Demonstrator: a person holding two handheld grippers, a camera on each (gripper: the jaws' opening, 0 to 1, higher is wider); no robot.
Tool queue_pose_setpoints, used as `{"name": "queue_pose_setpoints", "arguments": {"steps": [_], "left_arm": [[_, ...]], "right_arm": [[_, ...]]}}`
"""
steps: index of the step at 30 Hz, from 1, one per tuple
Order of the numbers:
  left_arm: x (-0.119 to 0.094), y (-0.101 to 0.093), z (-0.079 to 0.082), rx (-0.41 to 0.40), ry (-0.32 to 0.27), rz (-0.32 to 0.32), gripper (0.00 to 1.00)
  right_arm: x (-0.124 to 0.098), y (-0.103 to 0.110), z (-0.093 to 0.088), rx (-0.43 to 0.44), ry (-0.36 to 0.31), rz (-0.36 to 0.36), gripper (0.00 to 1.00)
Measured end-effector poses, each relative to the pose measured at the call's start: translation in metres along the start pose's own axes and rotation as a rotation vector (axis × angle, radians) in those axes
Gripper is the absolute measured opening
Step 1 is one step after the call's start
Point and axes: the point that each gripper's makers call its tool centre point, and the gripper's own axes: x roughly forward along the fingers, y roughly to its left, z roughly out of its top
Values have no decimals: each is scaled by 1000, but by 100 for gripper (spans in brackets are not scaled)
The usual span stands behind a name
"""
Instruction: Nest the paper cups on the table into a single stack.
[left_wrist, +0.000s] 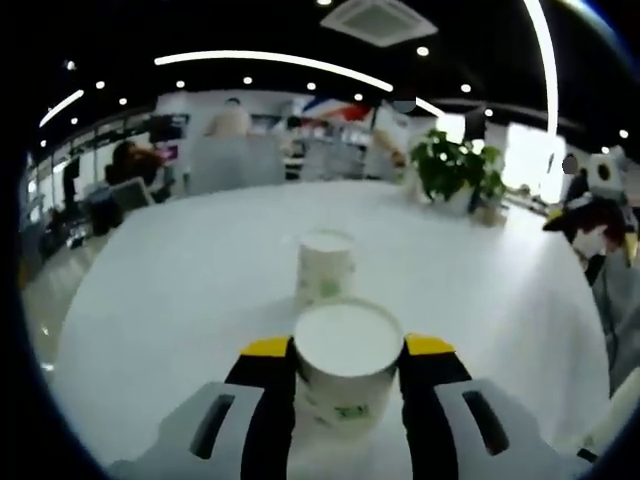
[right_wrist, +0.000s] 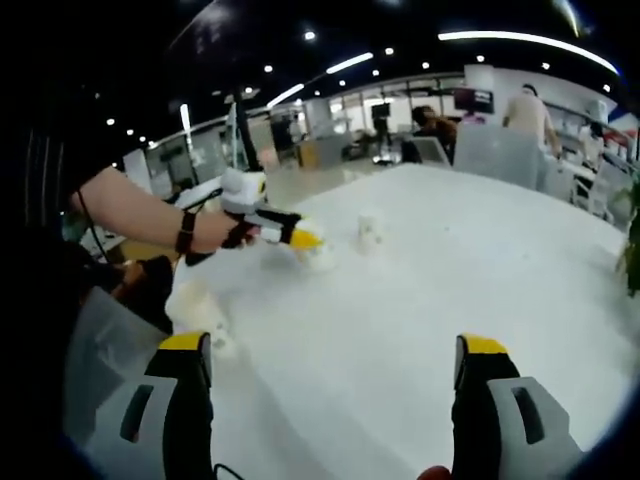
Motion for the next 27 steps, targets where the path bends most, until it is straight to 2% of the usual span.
{"name": "queue_pose_setpoints", "arguments": {"steps": [8,11,19,25,27], "left_arm": [[-2,-10,4,0,-11,-30,38],[-6,-16,11,14,-25,-44,38],[-19,-29,24,-18,-54,-75,38],[-40,-41,43,-33,-111,-103,38],[-47,-48,52,-66,-143,-125,38]], "right_arm": [[-1,-1,0,0,0,-3,100],[-3,-1,2,2,-6,-7,100],[-7,5,9,0,-20,-11,100],[-11,13,16,-5,-46,-9,100],[-11,17,19,5,-58,-6,100]]}}
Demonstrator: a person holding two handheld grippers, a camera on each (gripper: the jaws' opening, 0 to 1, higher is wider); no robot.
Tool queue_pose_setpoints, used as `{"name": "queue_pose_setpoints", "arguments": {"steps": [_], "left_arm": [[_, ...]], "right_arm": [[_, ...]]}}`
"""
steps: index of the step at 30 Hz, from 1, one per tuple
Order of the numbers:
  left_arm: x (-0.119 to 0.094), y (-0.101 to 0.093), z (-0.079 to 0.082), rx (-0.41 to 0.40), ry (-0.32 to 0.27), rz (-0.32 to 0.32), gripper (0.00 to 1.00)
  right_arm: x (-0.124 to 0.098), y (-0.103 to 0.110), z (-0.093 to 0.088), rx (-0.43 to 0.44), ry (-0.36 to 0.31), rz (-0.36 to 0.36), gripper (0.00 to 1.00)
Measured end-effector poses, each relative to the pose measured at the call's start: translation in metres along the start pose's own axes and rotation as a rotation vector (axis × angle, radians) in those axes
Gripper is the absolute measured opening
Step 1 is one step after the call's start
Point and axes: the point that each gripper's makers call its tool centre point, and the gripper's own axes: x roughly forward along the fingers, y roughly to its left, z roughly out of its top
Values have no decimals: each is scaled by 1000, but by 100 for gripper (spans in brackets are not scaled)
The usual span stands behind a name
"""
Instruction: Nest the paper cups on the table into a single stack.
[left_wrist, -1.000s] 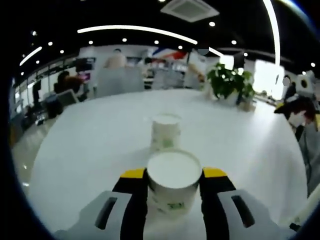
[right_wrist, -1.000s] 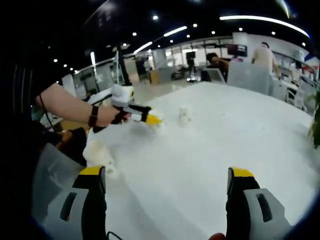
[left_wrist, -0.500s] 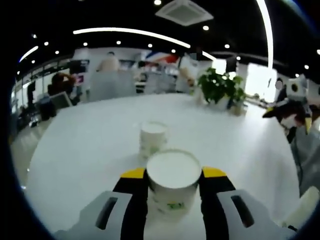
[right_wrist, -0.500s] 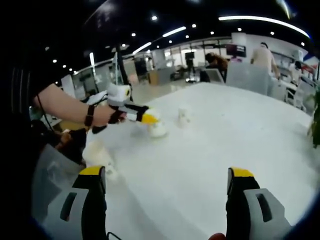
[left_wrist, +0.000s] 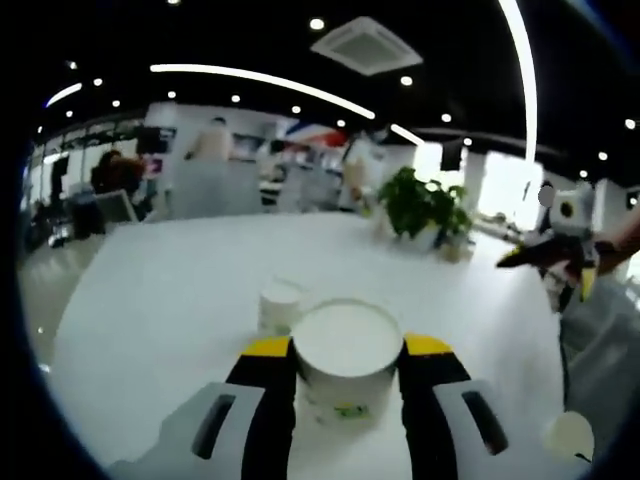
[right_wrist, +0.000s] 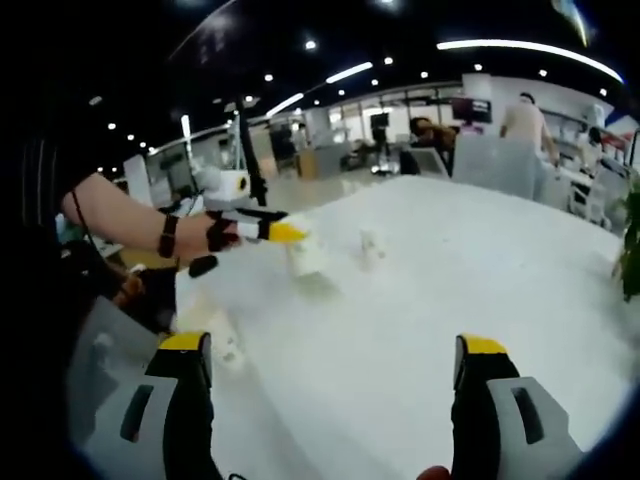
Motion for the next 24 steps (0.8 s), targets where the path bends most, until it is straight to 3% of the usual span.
{"name": "queue_pose_setpoints", "arguments": {"steps": [6,17,24], "left_arm": [[-13,-25,16,33,-13,-44,38],[-39,-77,50,15,-75,-151,38],[-43,-113,56,37,-66,-239,38]], "right_arm": [[2,17,8,-16,-21,19,99],[6,62,23,-35,-66,76,98],[16,91,31,-50,-94,127,98]]}}
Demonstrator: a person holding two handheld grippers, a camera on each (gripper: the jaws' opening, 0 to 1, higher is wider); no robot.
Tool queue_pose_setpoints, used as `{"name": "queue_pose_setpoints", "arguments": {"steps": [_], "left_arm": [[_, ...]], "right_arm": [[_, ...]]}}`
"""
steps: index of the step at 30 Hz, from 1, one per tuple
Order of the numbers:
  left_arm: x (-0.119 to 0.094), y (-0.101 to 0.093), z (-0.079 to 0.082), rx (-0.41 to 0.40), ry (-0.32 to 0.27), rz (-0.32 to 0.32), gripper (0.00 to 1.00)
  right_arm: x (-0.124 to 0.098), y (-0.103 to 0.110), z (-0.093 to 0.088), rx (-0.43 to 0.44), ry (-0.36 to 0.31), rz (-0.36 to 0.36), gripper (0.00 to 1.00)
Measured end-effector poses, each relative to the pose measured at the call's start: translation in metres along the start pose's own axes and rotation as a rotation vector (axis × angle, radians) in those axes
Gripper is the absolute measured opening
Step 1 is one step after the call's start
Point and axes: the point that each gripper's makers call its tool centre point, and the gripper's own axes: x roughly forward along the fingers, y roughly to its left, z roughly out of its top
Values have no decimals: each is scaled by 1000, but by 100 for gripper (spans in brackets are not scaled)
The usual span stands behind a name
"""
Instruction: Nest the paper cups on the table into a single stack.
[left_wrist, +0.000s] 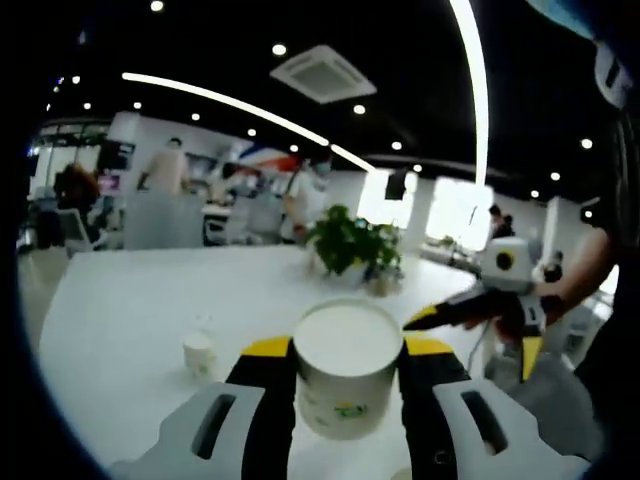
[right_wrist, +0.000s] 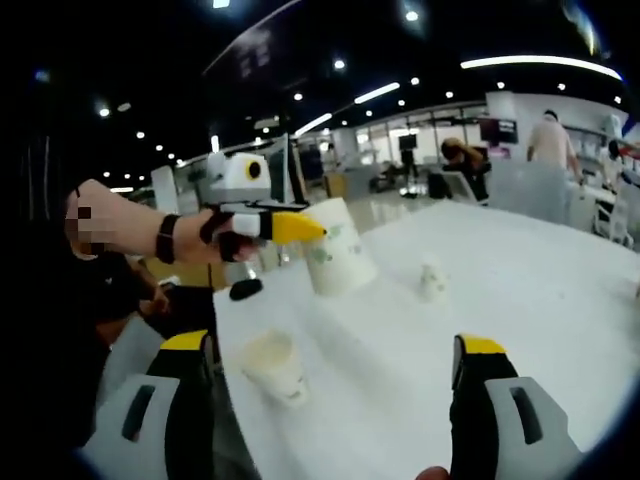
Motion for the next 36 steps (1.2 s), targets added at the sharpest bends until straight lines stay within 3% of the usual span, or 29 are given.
{"name": "queue_pose_setpoints", "arguments": {"steps": [2,14,22,27,36], "left_arm": [[-1,-4,1,38,-1,3,38],[6,-41,14,10,-10,-107,38],[11,-51,27,28,-26,-144,38],[11,-54,26,28,-19,-158,38],[9,-56,24,38,-2,-176,38]], "right_arm": [[3,3,-1,-3,2,7,97],[10,30,17,42,-66,89,90],[13,40,26,45,-92,130,84],[8,46,36,70,-142,171,80],[-2,39,44,101,-183,177,74]]}}
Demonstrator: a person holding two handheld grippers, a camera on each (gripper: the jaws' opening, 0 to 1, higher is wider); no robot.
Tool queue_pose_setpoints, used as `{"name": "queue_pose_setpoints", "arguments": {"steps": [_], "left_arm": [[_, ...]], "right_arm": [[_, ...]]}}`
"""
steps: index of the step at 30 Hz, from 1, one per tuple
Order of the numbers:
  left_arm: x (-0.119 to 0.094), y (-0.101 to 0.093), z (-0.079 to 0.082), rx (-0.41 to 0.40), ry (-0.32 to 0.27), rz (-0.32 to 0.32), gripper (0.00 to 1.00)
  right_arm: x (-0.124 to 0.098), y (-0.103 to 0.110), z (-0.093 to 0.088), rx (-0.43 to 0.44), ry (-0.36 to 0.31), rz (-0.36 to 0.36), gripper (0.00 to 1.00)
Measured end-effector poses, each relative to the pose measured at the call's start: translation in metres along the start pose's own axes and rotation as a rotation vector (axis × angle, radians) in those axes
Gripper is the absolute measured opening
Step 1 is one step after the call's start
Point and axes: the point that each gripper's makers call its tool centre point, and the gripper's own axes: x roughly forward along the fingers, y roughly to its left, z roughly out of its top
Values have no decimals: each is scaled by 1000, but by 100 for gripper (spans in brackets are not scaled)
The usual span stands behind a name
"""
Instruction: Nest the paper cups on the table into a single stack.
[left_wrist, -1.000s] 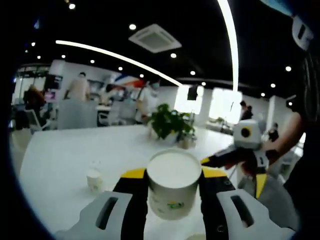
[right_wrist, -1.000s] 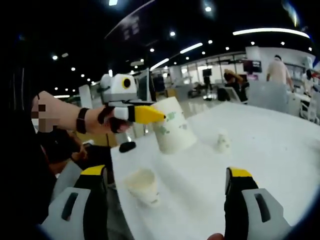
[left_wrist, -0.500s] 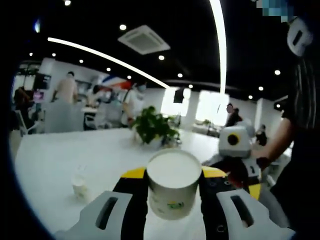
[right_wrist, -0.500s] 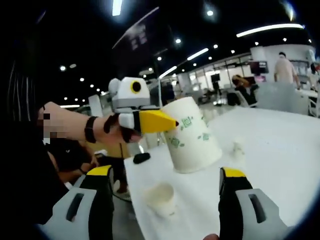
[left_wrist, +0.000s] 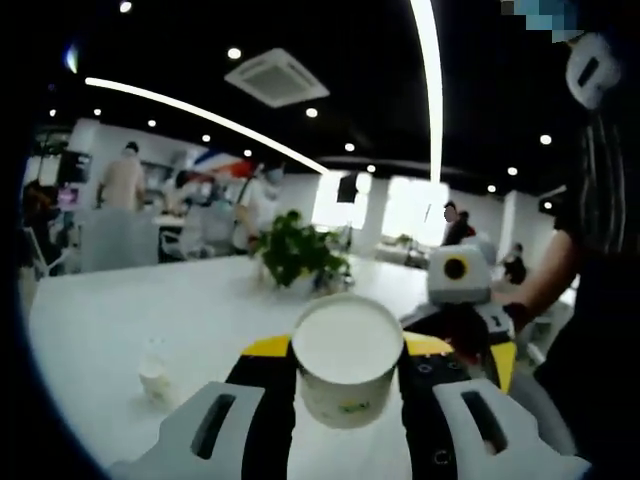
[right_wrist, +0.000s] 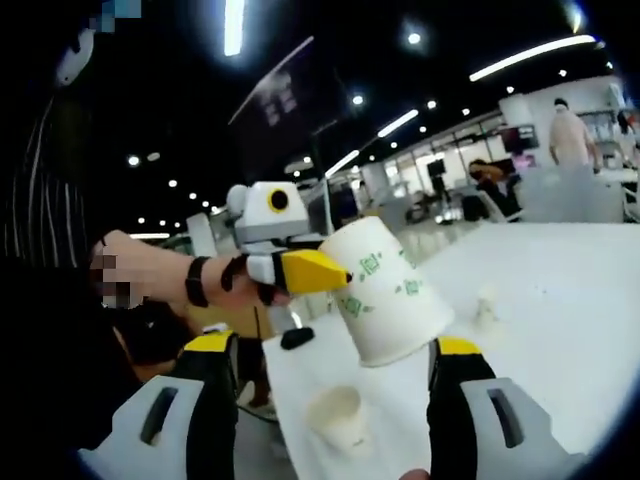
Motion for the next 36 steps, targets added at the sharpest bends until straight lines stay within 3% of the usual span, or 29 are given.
{"name": "queue_pose_setpoints", "arguments": {"steps": [20,36], "left_arm": [[-9,-4,-6,-3,27,-12,38],[-14,-6,-15,-16,41,-15,37]], "right_arm": [[-8,-1,23,-32,-40,34,63],[-14,-1,37,-8,-70,74,46]]}}
